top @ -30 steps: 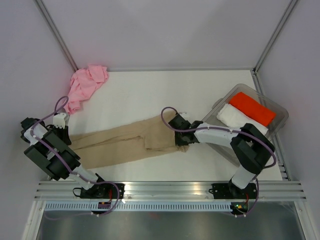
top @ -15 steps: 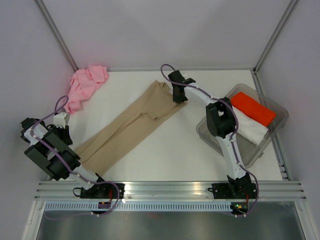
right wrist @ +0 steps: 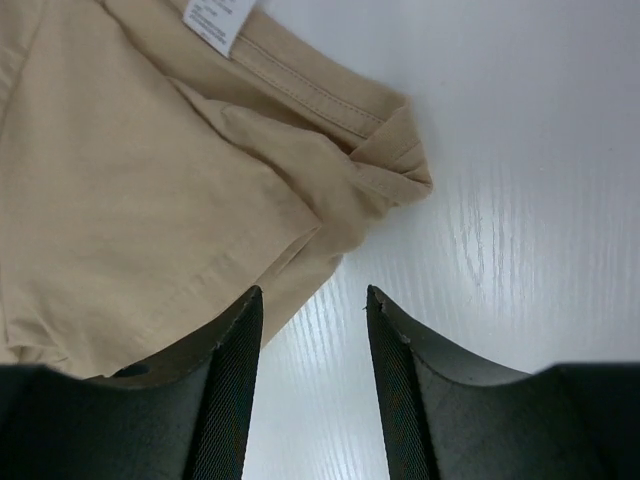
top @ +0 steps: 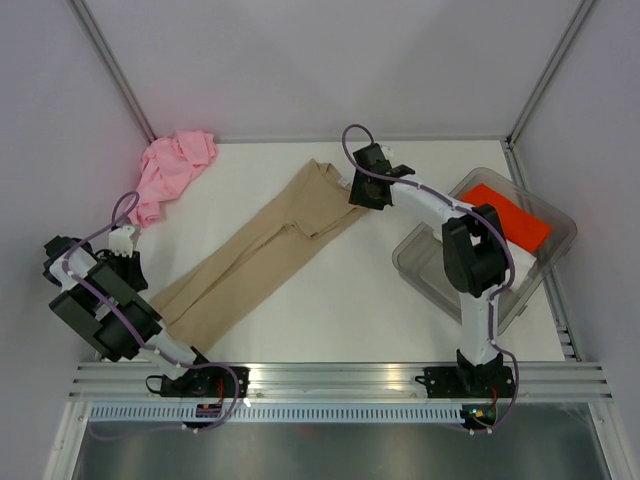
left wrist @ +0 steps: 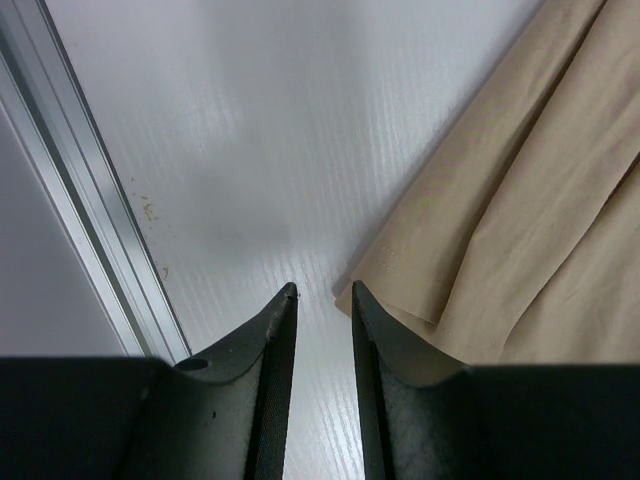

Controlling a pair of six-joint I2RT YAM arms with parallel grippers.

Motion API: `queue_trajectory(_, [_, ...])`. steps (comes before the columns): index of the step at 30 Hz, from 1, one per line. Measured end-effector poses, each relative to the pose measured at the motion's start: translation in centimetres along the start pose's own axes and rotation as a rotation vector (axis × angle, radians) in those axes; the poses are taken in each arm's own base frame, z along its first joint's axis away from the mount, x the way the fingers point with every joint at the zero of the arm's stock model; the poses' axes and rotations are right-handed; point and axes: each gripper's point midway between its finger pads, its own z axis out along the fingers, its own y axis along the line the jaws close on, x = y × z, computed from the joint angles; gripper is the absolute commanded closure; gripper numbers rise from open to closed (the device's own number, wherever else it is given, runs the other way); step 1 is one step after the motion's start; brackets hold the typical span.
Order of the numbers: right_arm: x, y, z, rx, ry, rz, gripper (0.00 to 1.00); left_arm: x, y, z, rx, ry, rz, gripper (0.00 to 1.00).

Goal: Roll the t-shirts
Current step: Fold the tshirt

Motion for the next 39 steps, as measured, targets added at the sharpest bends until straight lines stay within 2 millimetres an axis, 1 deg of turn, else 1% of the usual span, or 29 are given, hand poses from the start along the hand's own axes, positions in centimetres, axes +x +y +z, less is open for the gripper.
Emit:
queue_trajectory(5, [2.3, -1.6, 3.4, 0.038, 0.054, 0.087, 0.50, 0.0, -0.3, 0.1, 0.006, 0.002, 0.005, 0.65])
queue_trajectory(7, [3.4, -2.3, 5.1, 0.053, 0.079, 0.116, 0.57, -0.2, -0.5, 0.3, 0.012, 0.003, 0.014, 0.65])
queue_trajectory(8, [3.1, -2.1, 5.2, 0.041, 0.072, 0.139, 0.61, -0.3, -0.7, 0.5, 0.017, 0.005, 0.021, 0.65])
queue_trajectory(9, [2.5, -1.9, 5.5, 0.026, 0.056, 0.160, 0.75, -0.4, -1.0, 0.7, 0.026, 0.008, 0.028, 0.65])
queue_trajectory(11, [2.5, -1.7, 6.4, 0.008, 0.054, 0.192, 0.90, -0.5, -1.8, 1.2, 0.049, 0.017, 0.040, 0.65])
queue_trajectory(12, [2.1, -1.5, 6.7, -0.010, 0.047, 0.206, 1.00, -0.6, -2.4, 1.6, 0.065, 0.023, 0.049, 0.65])
queue_trajectory(13, [1.8, -1.3, 7.1, -0.022, 0.044, 0.226, 1.00, -0.7, -3.1, 2.0, 0.083, 0.031, 0.061, 0.65])
queue_trajectory(16, [0.4, -0.4, 8.3, -0.072, 0.033, 0.269, 1.00, -0.9, -5.4, 3.1, 0.135, 0.053, 0.103, 0.65])
queue_trajectory(19, [-1.8, 0.4, 10.0, -0.112, 0.010, 0.304, 1.00, -1.8, -7.4, 3.4, 0.163, 0.053, 0.165, 0.64])
queue_trajectory(22, [-4.9, 0.8, 12.1, -0.142, -0.029, 0.353, 1.00, -2.8, -9.5, 3.3, 0.178, 0.039, 0.240, 0.64])
queue_trajectory(25, [-9.1, 1.2, 14.5, -0.178, -0.098, 0.404, 0.99, -3.6, -12.5, 3.5, 0.217, 0.029, 0.331, 0.64])
queue_trajectory(27, [-11.2, 1.2, 15.6, -0.200, -0.141, 0.435, 0.78, -3.6, -14.8, 3.7, 0.258, 0.025, 0.383, 0.64])
queue_trajectory(28, [-11.8, 1.1, 16.1, -0.207, -0.155, 0.450, 0.68, -3.6, -15.6, 3.7, 0.274, 0.022, 0.396, 0.64])
queue_trajectory(29, [-12.4, 0.8, 16.3, -0.211, -0.168, 0.464, 0.51, -3.5, -16.4, 3.6, 0.292, 0.015, 0.410, 0.64])
queue_trajectory(30, [-12.6, 0.4, 16.5, -0.208, -0.172, 0.476, 0.43, -3.5, -16.8, 3.4, 0.297, 0.010, 0.416, 0.64])
queue_trajectory(32, [-13.5, 0.1, 16.0, -0.220, -0.195, 0.470, 0.27, -3.9, -17.2, 3.0, 0.295, -0.014, 0.425, 0.64])
queue_trajectory(33, [-13.4, -0.1, 15.6, -0.214, -0.194, 0.465, 0.23, -4.1, -17.2, 2.7, 0.288, -0.025, 0.426, 0.64])
queue_trajectory(34, [-13.2, -0.4, 15.0, -0.208, -0.193, 0.453, 0.21, -4.2, -17.2, 2.6, 0.284, -0.031, 0.424, 0.64])
queue_trajectory(36, [-11.6, -1.2, 13.2, -0.172, -0.168, 0.421, 0.21, -4.4, -17.3, 2.4, 0.280, -0.034, 0.408, 0.64])
queue_trajectory(37, [-10.6, -1.6, 12.0, -0.152, -0.167, 0.399, 0.20, -4.5, -17.3, 2.4, 0.278, -0.035, 0.398, 0.64])
queue_trajectory(38, [-9.1, -2.2, 10.6, -0.120, -0.149, 0.372, 0.21, -4.6, -17.3, 2.3, 0.277, -0.033, 0.386, 0.64])
queue_trajectory(39, [-8.2, -2.2, 8.8, -0.104, -0.143, 0.343, 0.21, -4.6, -17.3, 2.3, 0.276, -0.032, 0.374, 0.64])
